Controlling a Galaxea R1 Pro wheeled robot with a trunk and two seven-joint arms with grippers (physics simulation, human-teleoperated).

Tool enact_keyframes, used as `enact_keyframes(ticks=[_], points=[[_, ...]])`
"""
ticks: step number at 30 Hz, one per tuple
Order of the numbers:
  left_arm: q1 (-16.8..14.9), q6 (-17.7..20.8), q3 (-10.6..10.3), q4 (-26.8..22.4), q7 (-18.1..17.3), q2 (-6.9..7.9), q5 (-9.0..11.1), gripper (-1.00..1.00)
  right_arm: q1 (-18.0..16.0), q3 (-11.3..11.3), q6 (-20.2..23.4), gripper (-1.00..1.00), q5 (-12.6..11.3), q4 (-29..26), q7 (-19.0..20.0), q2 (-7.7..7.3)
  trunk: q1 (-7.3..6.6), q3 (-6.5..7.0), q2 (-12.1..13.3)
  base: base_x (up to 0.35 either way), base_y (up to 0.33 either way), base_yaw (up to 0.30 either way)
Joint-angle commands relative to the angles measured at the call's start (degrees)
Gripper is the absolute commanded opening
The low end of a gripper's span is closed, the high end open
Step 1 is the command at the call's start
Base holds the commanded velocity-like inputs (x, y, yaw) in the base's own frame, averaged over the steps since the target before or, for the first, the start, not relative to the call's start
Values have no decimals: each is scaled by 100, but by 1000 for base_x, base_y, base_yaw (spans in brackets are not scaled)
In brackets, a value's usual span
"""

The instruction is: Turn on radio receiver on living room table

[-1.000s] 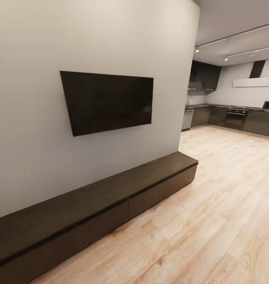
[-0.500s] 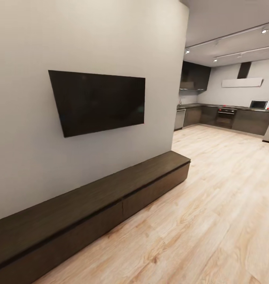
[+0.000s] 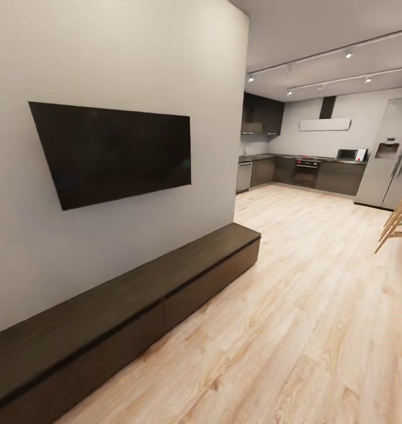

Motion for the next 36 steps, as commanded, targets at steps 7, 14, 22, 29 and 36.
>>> enact_keyframes(ticks=[7, 14, 22, 29, 36], points=[[0, 0, -1, -3, 0, 0, 0, 100, 0, 5, 4, 100, 12, 0, 0, 0, 0, 0, 0, 0, 0, -285], [0, -4, -42, -19, 0, 8, -8, 100, 0, 15, 7, 100, 26, 0, 9, 0, 0, 0, 0, 0, 0, -286], [0, -17, -71, -25, 5, 55, -40, 100, 1, 21, 0, 100, 29, 0, 4, 0, 0, 0, 0, 0, 0, -287], [0, -17, -64, -25, 8, 54, -34, 100, 1, 26, -2, 100, 34, 0, 1, 0, 0, 0, 0, 0, 0, -287], [0, -18, -78, -26, 9, 60, -38, 100, 0, 19, -7, 100, 28, 0, 0, 0, 0, 0, 0, 0, 0, -287]])
